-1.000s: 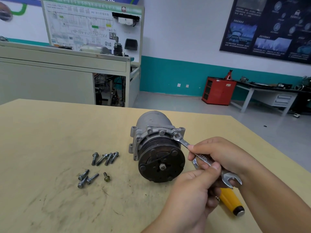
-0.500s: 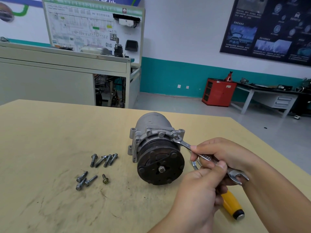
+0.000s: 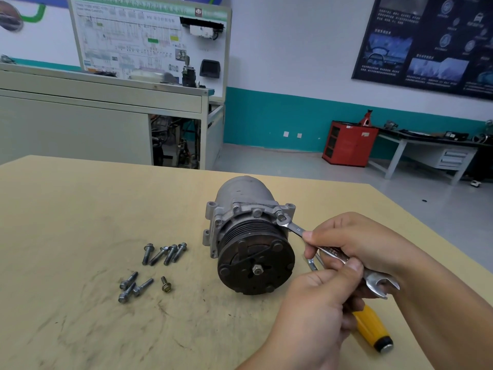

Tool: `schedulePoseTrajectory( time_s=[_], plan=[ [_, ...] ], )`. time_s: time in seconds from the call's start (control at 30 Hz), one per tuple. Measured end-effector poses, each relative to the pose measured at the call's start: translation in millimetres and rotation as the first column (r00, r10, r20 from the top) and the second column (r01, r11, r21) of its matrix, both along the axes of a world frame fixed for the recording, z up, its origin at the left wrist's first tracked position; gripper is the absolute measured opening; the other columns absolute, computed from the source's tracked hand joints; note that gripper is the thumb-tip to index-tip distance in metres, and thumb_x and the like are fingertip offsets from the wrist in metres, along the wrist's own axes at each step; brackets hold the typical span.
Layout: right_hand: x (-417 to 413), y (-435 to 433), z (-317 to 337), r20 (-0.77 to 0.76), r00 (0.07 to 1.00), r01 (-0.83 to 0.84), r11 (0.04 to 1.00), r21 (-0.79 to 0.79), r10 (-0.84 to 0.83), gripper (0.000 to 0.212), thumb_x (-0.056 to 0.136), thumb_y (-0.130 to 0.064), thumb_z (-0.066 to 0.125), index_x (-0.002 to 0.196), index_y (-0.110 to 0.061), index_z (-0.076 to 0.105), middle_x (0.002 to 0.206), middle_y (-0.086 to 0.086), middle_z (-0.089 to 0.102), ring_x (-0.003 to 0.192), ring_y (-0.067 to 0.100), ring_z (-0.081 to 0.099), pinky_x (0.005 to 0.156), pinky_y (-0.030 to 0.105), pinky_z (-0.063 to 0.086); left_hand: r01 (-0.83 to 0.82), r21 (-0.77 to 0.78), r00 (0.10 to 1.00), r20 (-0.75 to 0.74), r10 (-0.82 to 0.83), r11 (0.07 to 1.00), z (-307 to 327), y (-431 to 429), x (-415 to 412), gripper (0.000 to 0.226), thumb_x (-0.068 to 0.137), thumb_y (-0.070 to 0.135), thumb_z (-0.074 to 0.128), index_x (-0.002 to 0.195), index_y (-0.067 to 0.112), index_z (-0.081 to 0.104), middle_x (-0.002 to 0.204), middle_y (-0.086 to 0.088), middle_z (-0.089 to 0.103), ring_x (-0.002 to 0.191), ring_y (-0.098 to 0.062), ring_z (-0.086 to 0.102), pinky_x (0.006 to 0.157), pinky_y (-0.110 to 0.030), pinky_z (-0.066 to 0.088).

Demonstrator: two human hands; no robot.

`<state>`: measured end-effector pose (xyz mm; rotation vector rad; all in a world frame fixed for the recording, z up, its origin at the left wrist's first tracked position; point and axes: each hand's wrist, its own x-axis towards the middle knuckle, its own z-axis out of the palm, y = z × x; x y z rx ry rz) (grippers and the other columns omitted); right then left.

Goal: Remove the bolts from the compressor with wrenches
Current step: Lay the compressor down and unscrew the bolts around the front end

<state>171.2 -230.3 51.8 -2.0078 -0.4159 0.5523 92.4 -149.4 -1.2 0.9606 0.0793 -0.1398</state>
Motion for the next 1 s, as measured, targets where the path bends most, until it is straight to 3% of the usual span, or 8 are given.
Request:
schedulePoseTrajectory(
  time_s=[0.43,0.6,0.8,1.0],
  plan=[
    [-3.0,-0.3,3.0,-0.003,1.000,-0.009,1.000,-0.002,0.009,0.034,0.088,-0.021,0.058,0.060,-0.006,0.069,0.038,0.005,0.044,0.033,0.012,0.036,0.039,0.017,0.034,-0.010,0.028,1.000,-0.007,0.010,1.000,-0.1,-0.8,-0.9,0.040,0.086,0.025,0.064,0.047,0.014,0.065,0.060,-0.006,0.054,0.046,-0.008,0.038,0.039,-0.014,0.024],
    [-2.5,0.5,1.3,-0.025,1.000,-0.011,1.000,-0.009,0.010,0.035,0.088,-0.023,0.058,0.059,-0.008,0.069,0.037,0.004,0.043,0.034,0.013,0.036,0.040,0.020,0.034,0.004,0.045,1.000,0.003,-0.004,0.999,-0.7,0.3,-1.0,0.046,0.087,0.025,0.063,0.043,0.016,0.064,0.052,0.000,0.055,0.046,-0.008,0.038,0.040,-0.014,0.024],
    [-0.6,0.2,2.7,-0.043,0.999,-0.008,1.000,-0.008,0.007,0.034,0.088,-0.024,0.058,0.060,-0.009,0.070,0.037,0.003,0.043,0.034,0.013,0.036,0.040,0.021,0.033,-0.017,0.034,1.000,0.010,0.017,0.999,2.4,-0.2,-0.2,0.037,0.087,0.024,0.063,0.051,0.015,0.063,0.063,-0.007,0.053,0.046,-0.008,0.038,0.039,-0.014,0.023],
    [-1.3,-0.4,0.2,-0.008,1.000,0.008,1.000,-0.007,-0.008,0.035,0.088,-0.024,0.058,0.059,-0.007,0.069,0.038,0.005,0.044,0.035,0.013,0.036,0.041,0.021,0.036,-0.005,0.057,1.000,0.019,0.003,0.998,-1.8,-0.6,1.1,0.045,0.086,0.027,0.064,0.043,0.016,0.064,0.055,-0.001,0.054,0.046,-0.007,0.038,0.040,-0.014,0.024]
  ],
)
